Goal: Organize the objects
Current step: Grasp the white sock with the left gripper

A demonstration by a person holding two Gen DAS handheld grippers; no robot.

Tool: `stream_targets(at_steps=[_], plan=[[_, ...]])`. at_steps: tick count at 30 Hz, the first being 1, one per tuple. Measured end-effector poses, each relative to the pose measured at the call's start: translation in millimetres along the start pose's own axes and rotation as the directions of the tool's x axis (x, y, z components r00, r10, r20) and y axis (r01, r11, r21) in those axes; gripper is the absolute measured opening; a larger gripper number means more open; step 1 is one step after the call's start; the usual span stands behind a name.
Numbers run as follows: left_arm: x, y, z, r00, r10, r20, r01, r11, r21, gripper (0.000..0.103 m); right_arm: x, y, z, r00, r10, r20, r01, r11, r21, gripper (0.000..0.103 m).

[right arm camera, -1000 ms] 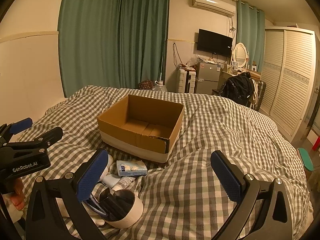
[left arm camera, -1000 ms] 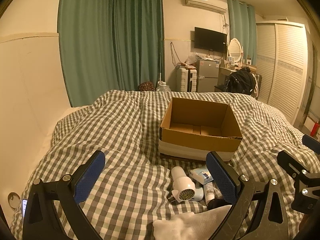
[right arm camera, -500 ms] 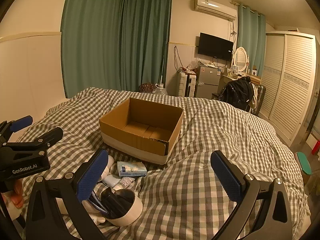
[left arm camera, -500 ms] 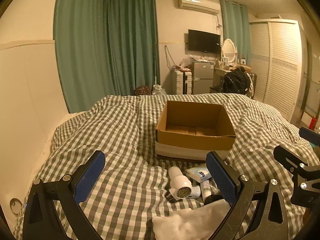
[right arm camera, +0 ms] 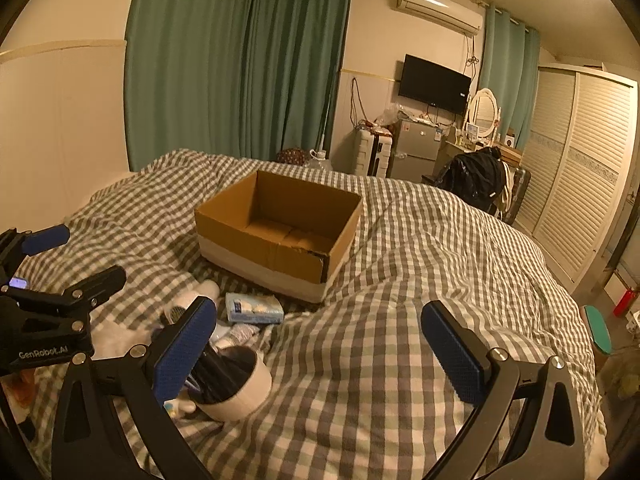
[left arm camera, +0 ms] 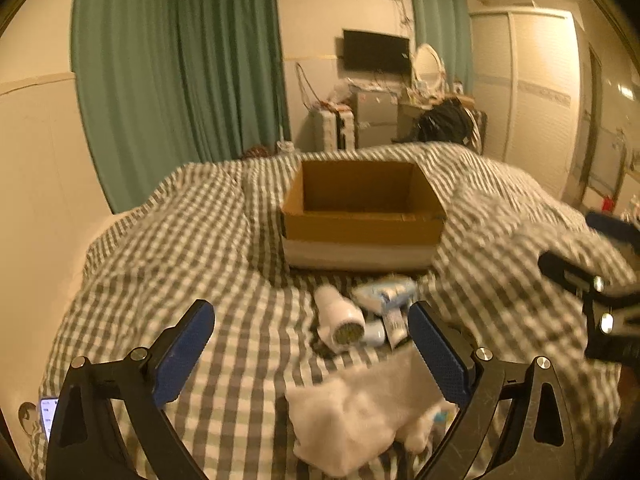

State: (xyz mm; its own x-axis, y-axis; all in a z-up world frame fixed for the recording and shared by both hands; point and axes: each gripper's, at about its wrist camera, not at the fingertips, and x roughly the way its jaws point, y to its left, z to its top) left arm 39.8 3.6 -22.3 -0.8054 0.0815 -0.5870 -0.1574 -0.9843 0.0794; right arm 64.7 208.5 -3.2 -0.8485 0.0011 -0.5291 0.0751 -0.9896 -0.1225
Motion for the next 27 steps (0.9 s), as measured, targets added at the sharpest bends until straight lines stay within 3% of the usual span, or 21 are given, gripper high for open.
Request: stream_targets(at_steps=[3,6,11,13,15,21,23,27], plan=[[8.4,-5.6,-20.0,0.997,-0.044,-0.070,0.045,0.999,0.019,0.099,5.2,-2.1,-7.0,1.000,-0.010,-0.025,0.010,1.000,-0.006,0.103],[19.9,-13.7,-40.3,0.980,-0.120,-0.162,0.125,0.992,0.023,0.099,11.2,-5.5,-12.3,0.999,0.001,-0.054,0.000,1.000,0.011,0.103],[38.7,-20.2,-52.2,0.960,-0.160,-0.228,0.171,0.985,0.026,0.097,17.1,-5.2,-17.6,0.997,0.023,-0.077,-0.021,0.999,0.025,0.103],[44.0,-17.9,-52.5,0.952,-0.203,-0.227,0.208,0.978,-0.001,0.093,19.2,-3.0,-19.5,0.996,0.028,-0.083,-0.026,0.999,0.021,0.103],[46.4,-14.9,-52.7,0.949,-0.218,-0.229,0.220,0.975,-0.017,0.080,23.0,-0.3,-21.7,0.995,0.036,-0.094,-0.034,0.999,0.020,0.103],[41.6,-2.6,-48.5,0.946,-0.242,-0.215,0.234,0.970,-0.063,0.057,26.5,8.8,-24.4,0.994,0.042,-0.105,-0.042,0.999,0.002,0.103],[37.4,2.5,-44.8,0.950,-0.236,-0.206,0.225,0.971,-0.075,0.055,25.7,10.4,-24.0,0.993,0.046,-0.106,-0.046,0.999,-0.002,0.103],[18.7,10.7,-32.2,0.976,-0.171,-0.137,0.164,0.985,-0.056,0.054,24.3,15.4,-23.7,0.994,0.051,-0.100,-0.053,0.998,-0.017,0.103]])
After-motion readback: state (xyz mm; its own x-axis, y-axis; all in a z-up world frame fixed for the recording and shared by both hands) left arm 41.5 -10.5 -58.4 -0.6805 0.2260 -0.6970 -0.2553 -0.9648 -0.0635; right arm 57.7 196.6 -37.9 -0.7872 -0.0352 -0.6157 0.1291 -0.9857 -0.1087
